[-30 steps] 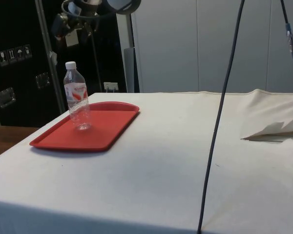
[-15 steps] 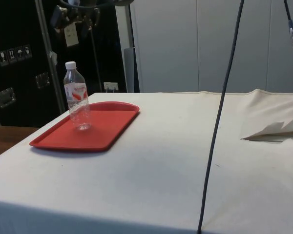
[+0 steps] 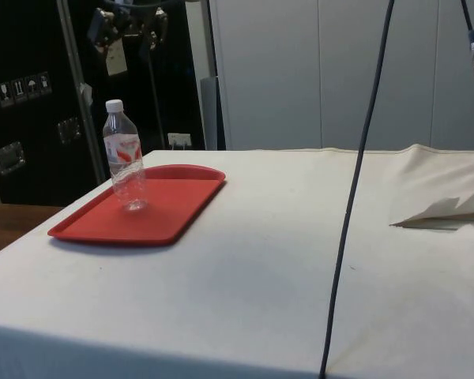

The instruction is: Place the bottle upright on the tray.

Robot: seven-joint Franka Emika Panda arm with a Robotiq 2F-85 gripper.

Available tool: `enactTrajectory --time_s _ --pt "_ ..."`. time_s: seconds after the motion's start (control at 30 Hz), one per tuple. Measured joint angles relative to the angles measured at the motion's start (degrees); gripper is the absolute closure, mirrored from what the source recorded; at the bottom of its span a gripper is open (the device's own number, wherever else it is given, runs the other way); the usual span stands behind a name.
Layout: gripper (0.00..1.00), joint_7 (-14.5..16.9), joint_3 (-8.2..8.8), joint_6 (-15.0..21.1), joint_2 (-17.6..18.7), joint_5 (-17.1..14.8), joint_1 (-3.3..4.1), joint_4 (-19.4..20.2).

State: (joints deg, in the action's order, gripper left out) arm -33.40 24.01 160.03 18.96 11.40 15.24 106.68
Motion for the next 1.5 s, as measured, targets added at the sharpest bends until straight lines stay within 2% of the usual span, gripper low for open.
enactTrajectory --time_s 0.17,0.43,0.63,0.97,1.23,1.5 --pt "0.0 2.1 -0.11 -2.5 0.8 -1.5 -0.4 -1.7" --pt "0.0 3.3 -0.17 -6.6 1.9 -2.5 -0.92 -4.7" --pt "0.0 5.8 -0.29 -10.6 3.1 -6.1 -1.26 -7.0" --pt "0.0 9.0 -0.29 -15.1 3.8 -10.4 -1.72 -9.0" --pt "0.0 12.4 -0.29 -20.3 4.6 -14.9 -2.69 -11.2" --pt "0.0 13.9 0.17 -24.5 5.6 -15.3 -3.61 -13.4"
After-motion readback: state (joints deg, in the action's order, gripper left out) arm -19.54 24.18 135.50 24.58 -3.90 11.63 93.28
